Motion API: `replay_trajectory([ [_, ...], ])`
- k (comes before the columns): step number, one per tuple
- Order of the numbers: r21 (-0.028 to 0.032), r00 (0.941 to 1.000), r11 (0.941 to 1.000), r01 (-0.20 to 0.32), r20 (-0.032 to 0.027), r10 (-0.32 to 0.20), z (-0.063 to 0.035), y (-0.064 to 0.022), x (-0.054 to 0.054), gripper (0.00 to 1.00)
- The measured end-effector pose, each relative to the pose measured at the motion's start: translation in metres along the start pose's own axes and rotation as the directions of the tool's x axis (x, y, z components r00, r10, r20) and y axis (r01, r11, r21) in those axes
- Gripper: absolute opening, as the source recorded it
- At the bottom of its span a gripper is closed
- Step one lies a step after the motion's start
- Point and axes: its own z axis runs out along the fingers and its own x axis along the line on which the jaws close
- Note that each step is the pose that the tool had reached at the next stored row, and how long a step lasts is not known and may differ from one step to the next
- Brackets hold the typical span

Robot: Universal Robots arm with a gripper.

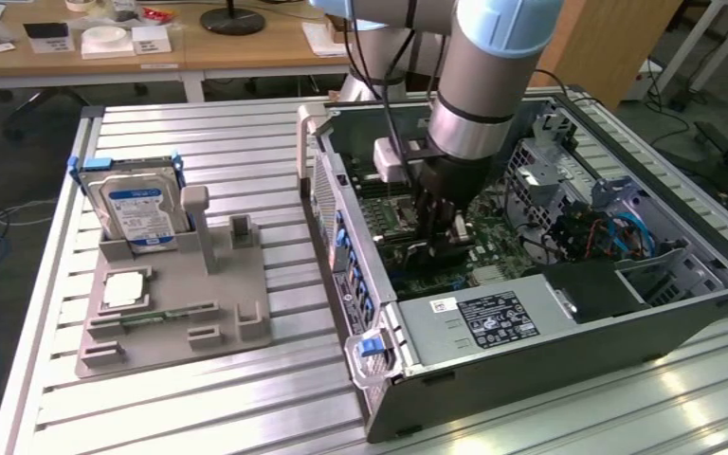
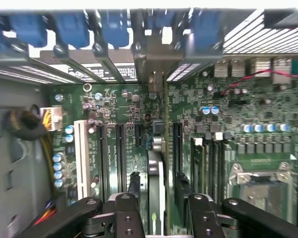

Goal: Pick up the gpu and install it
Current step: 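Insert the gpu into the slot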

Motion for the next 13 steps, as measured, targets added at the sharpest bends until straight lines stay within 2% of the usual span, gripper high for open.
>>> replay_trajectory([
  [5, 0.0024, 1.0, 1.0, 0.0, -0.0003, 0.0, -0.0168, -0.0001, 0.0, 0.42],
  [10, 0.0035, 1.0, 1.0, 0.0, -0.0001, 0.0, -0.0188, -0.0001, -0.001, 0.42],
  [11, 0.0034, 1.0, 1.0, 0.0, -0.0001, 0.0, -0.0189, -0.0001, -0.001, 0.4],
  [12, 0.0033, 1.0, 1.0, 0.0, -0.0003, 0.0, -0.019, -0.0001, 0.0, 0.34],
  [13, 0.0033, 1.0, 1.0, 0.0, -0.0003, 0.0, -0.019, 0.0, 0.0, 0.34],
])
